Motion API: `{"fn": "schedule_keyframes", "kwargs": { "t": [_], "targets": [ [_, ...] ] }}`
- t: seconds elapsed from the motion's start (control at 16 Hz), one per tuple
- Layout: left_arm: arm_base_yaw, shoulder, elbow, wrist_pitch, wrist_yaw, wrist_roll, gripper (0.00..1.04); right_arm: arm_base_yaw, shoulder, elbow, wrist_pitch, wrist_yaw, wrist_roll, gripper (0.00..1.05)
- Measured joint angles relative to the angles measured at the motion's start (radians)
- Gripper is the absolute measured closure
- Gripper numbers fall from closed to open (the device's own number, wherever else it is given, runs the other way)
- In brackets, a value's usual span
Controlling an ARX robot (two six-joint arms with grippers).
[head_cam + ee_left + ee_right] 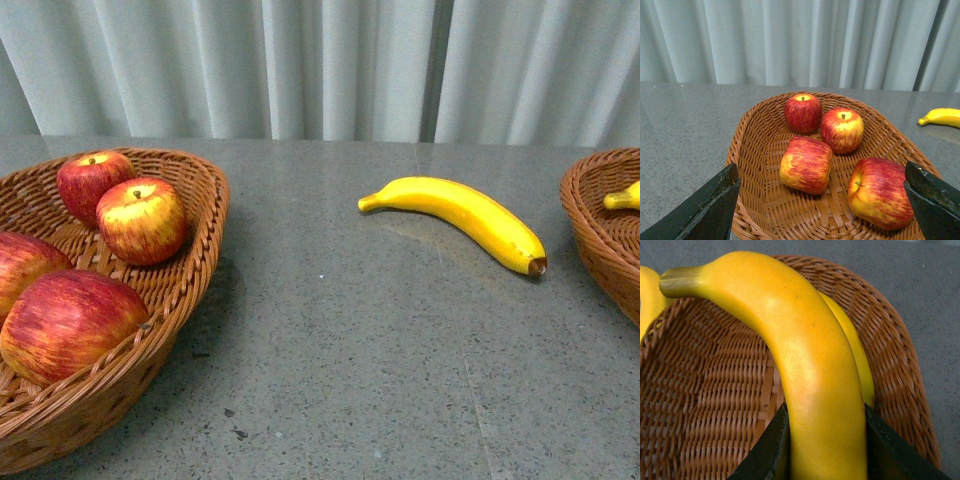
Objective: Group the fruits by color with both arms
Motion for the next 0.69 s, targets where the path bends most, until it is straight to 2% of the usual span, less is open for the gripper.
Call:
{"fn": "schedule_keyframes", "kwargs": {
  "t": [0.19,0.37,0.5,0.69],
  "targets": [
    [0.0,0.0,0.0,0.0,0.0,0.0,0.07,0.01,-0.071,-0.035,-0.042,-0.042,-0.027,0.38],
    [0.0,0.0,0.0,0.0,0.0,0.0,0.07,0.083,-0.123,0.0,-0.064,-0.034,-0.005,0.05],
    [0.0,0.0,0.0,0.0,0.0,0.0,0.07,0.18,-0.138,0.055,-0.065,0.016,0.037,0.07],
    [0.0,0.0,0.0,0.0,0.0,0.0,0.07,0.415,-0.105,0.174,-0.048,0.143,0.096,0.07]
  ]
}}
